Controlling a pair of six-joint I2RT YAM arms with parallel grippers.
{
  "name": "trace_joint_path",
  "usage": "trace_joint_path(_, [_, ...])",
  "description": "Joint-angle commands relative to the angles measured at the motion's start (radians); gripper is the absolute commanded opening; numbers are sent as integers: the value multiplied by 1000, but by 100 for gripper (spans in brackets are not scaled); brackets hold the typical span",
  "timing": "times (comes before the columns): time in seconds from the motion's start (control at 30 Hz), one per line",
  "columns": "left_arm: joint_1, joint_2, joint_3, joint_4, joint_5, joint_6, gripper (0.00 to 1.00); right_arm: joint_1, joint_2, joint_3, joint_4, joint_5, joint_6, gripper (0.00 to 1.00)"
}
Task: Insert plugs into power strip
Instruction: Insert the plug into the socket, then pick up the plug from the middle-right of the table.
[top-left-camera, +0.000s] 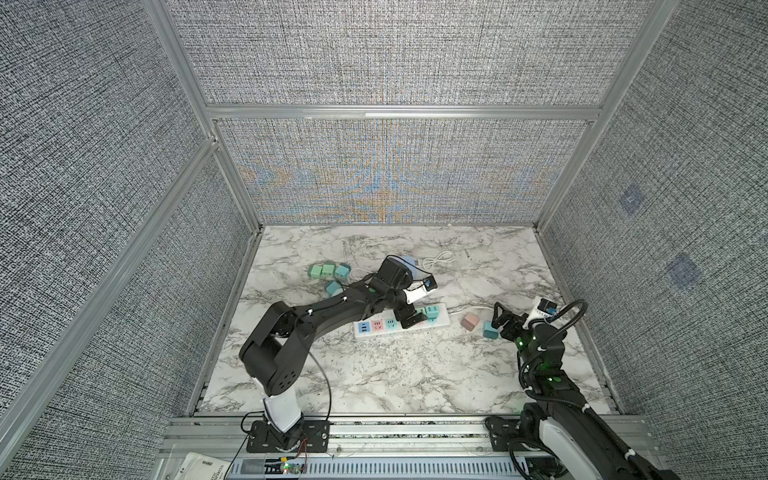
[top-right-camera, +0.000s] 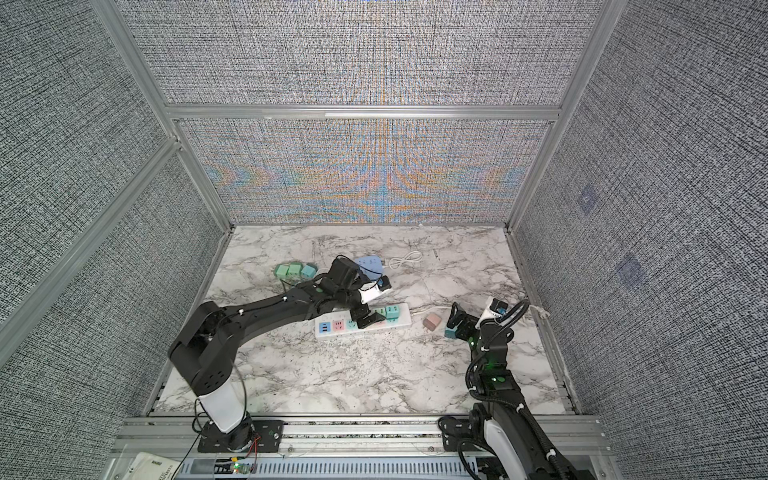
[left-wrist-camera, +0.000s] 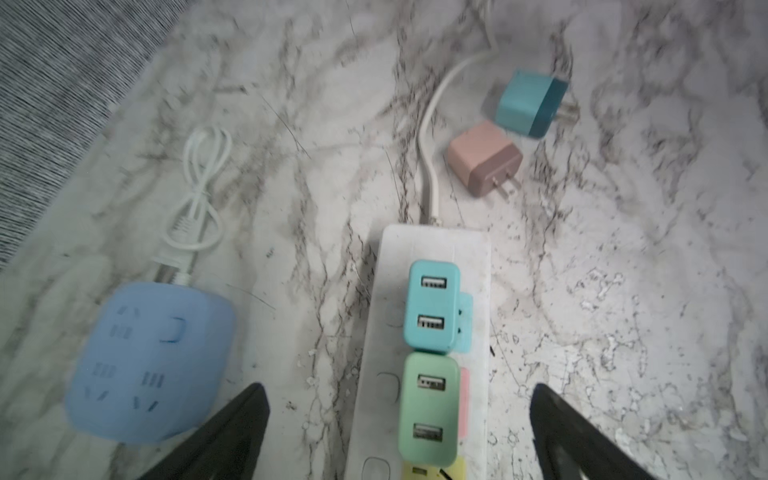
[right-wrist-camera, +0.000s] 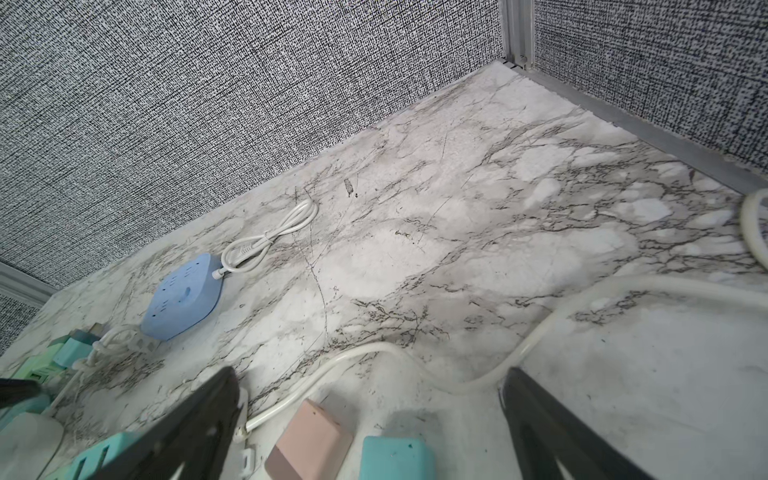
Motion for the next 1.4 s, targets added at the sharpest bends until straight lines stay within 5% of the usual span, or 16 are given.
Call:
trace_joint_path(0.0, [0, -103, -65, 150, -18, -125, 99, 0, 6, 2, 33, -4, 1, 99])
trace_joint_path(0.23, [0, -435, -346, 477, -242, -329, 99, 0, 14, 6, 34, -16, -2, 99])
trace_joint_path(0.37, [7, -599, -546, 725, -466, -443, 99, 0, 1, 4, 25, -20, -2, 99])
trace_joint_path(0.57, [13, -703, -467, 479, -431, -514, 99, 18, -79, 68, -245, -71, 88, 92])
trace_joint_path(0.83, [12, -726, -366, 320, -704, -928, 99, 217, -140, 118, -502, 82, 199, 78])
trace_joint_path(1.1, [13, -809, -362, 318, -847, -957, 99, 303, 132, 235, -571, 339, 254, 78])
trace_joint_path(1.23, [13, -872, -328, 271, -800, -789, 99, 297, 211, 216, -494, 322, 252, 77])
trace_joint_path(1.37, [13, -938, -434, 408, -884, -774, 99, 281, 274, 242, -493, 296, 242, 75])
